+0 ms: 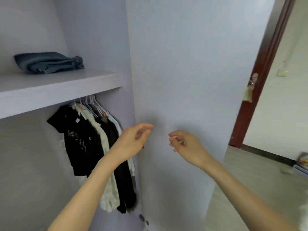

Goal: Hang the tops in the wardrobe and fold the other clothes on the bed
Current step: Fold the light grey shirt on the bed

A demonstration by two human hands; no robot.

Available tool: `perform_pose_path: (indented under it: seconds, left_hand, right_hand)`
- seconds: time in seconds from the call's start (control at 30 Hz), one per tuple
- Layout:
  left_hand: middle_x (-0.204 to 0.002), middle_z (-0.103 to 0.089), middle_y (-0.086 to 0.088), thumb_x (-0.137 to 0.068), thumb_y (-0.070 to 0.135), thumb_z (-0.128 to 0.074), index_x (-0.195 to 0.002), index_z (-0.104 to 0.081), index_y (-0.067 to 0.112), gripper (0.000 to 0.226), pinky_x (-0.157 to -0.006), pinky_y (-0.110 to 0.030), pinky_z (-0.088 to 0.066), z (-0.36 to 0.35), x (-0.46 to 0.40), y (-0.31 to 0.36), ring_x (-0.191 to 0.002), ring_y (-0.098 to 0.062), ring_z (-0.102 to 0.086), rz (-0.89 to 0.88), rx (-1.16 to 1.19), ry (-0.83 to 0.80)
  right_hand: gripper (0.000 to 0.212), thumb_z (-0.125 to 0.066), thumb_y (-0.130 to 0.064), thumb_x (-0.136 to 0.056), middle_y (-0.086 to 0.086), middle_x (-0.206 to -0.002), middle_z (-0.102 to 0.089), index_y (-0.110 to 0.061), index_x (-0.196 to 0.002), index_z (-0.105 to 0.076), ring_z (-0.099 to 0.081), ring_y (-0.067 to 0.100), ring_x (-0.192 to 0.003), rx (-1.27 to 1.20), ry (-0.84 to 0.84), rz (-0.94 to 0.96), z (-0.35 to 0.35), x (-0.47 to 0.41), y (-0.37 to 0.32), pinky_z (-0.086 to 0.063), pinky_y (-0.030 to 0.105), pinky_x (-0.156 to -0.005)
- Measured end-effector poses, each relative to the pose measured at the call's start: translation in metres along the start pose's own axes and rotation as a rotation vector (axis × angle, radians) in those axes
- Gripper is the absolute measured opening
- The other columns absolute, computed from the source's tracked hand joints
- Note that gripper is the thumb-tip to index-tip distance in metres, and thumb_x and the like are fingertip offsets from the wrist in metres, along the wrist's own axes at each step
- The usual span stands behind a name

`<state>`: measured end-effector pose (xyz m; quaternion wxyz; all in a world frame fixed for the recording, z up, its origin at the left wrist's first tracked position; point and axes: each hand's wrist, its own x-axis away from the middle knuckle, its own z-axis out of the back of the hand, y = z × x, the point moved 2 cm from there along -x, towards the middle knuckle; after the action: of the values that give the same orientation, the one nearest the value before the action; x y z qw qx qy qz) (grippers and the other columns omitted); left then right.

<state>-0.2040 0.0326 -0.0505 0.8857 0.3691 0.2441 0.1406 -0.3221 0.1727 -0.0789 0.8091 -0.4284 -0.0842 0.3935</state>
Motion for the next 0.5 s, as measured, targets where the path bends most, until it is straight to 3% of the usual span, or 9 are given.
perform_pose_path:
  seconds: [0.1,0.17,0.23,0.33,0.5]
  left_hand:
    - [-0.109,-0.064,0.001,-0.097,0.012,-0.047,-0.114,-0.062,0.015,0.023,-0.086,-0.018,-0.045,-0.067,0.018,0.026,-0.097,-0.012,-0.060,-0.027,0.092,-0.152]
    - [-0.104,-0.066,-0.003,-0.097,0.007,-0.047,-0.107,-0.062,0.016,0.020,-0.084,-0.023,-0.047,-0.111,0.026,0.050,-0.084,-0.004,-0.062,-0.067,0.173,-0.268]
    - [-0.099,-0.066,-0.004,-0.096,0.006,-0.046,-0.101,-0.060,0.021,0.021,-0.080,-0.020,-0.048,-0.159,0.032,0.083,-0.074,0.004,-0.063,-0.133,0.262,-0.390]
    - [-0.098,-0.068,0.005,-0.096,0.013,-0.047,-0.100,-0.059,0.029,0.021,-0.083,-0.018,-0.049,-0.235,0.037,0.145,-0.083,-0.001,-0.066,-0.237,0.338,-0.546]
    - [-0.095,-0.066,0.015,-0.096,0.014,-0.048,-0.096,-0.057,0.036,0.024,-0.075,-0.009,-0.047,-0.363,0.059,0.237,-0.078,0.008,-0.064,-0.348,0.386,-0.771]
  right_hand:
    - [0.023,-0.050,-0.023,-0.096,0.001,-0.099,-0.068,-0.018,-0.114,-0.062,-0.063,0.015,-0.085,0.017,0.015,-0.147,0.030,0.062,0.054,-0.048,0.024,-0.085]
    - [0.021,-0.051,-0.019,-0.095,0.002,-0.094,-0.069,-0.013,-0.110,-0.065,-0.061,0.009,-0.074,0.022,0.059,-0.220,0.057,0.101,0.085,-0.046,0.013,-0.075]
    - [0.020,-0.051,-0.017,-0.095,0.005,-0.093,-0.070,-0.012,-0.106,-0.066,-0.062,0.013,-0.075,0.035,0.167,-0.308,0.093,0.142,0.116,-0.048,0.019,-0.079]
    - [0.014,-0.051,-0.019,-0.095,0.002,-0.082,-0.070,-0.019,-0.096,-0.065,-0.064,0.017,-0.080,0.017,0.361,-0.442,0.160,0.206,0.156,-0.050,0.034,-0.086]
    - [0.020,-0.047,-0.021,-0.097,-0.001,-0.082,-0.069,-0.014,-0.106,-0.064,-0.066,0.019,-0.081,0.078,0.563,-0.635,0.261,0.318,0.210,-0.052,0.036,-0.085]
